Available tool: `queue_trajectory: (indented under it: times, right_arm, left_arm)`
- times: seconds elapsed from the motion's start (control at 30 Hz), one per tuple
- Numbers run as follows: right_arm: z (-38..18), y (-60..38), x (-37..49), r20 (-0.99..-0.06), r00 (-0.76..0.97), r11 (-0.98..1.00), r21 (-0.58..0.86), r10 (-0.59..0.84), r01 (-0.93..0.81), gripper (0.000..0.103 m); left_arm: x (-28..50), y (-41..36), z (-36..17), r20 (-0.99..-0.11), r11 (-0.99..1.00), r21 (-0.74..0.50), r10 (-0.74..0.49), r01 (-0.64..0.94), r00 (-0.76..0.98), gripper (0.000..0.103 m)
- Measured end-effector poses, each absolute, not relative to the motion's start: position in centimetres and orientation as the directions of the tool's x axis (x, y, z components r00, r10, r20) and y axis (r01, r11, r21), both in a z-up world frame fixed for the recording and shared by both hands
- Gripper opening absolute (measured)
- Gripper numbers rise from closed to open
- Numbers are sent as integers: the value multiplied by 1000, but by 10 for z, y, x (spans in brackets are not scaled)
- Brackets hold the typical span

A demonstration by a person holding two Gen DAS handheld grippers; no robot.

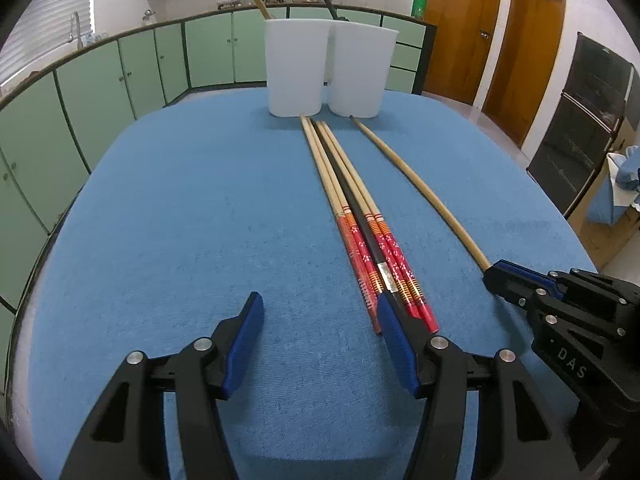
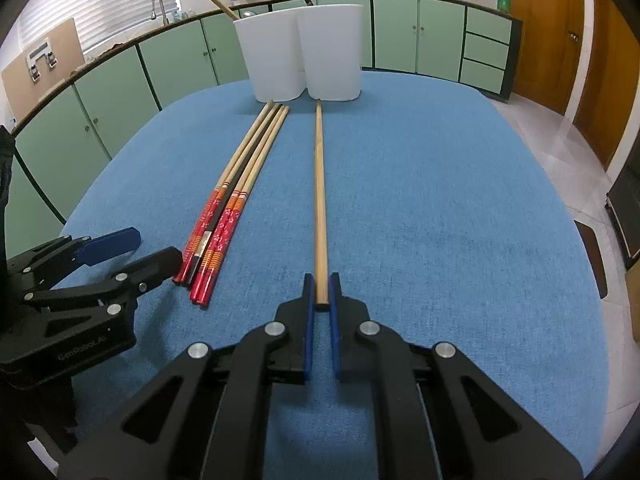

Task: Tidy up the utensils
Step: 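Grasp a wooden chopstick with the right gripper while the left grasps a red chopstick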

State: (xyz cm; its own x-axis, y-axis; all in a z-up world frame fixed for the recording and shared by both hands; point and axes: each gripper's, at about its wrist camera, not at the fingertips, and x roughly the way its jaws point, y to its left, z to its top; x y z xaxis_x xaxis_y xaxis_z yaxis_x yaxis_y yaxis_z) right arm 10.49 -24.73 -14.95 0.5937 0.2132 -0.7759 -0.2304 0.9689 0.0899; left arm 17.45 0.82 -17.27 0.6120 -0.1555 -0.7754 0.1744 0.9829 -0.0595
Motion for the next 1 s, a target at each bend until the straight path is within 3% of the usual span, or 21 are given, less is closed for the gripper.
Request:
queue_trajectory:
  times: [0.2,0.33,0.6,0.67,0.83,0.9,1.0]
  right_arm:
    - [-150,-246,105,-776,593,969,93,215,-230,6]
    - [-150,-247,106,-775,593,968,97,218,-230,6]
    - [-149,-247,105,-776,592,968,95,218,-233,8]
    - [-150,-247,105,-777,590,968,98,221,-233,8]
    - [-150,-248,106,-776,587,966,109,229,-233,8]
    - [-151,-247,106,-776,589,967,107,227,-232,7]
    - [-151,-249,106,-774,590,966,113,231,-231,6]
  left_arm:
    - [176,7,-174,-780,983,-59,-154,175,606,60]
    - [175,12,-175,-787,992,0,-76,123,612,60]
    - [174,13,-175,-787,992,0,-81,130,612,59]
    - [173,12,-175,-786,991,-6,-86,132,612,54]
    - [172,12,-173,-780,990,-39,-114,135,615,15]
    - [172,12,-173,-779,989,-57,-129,136,613,6]
    - [172,13,-173,-778,989,-71,-137,131,613,6]
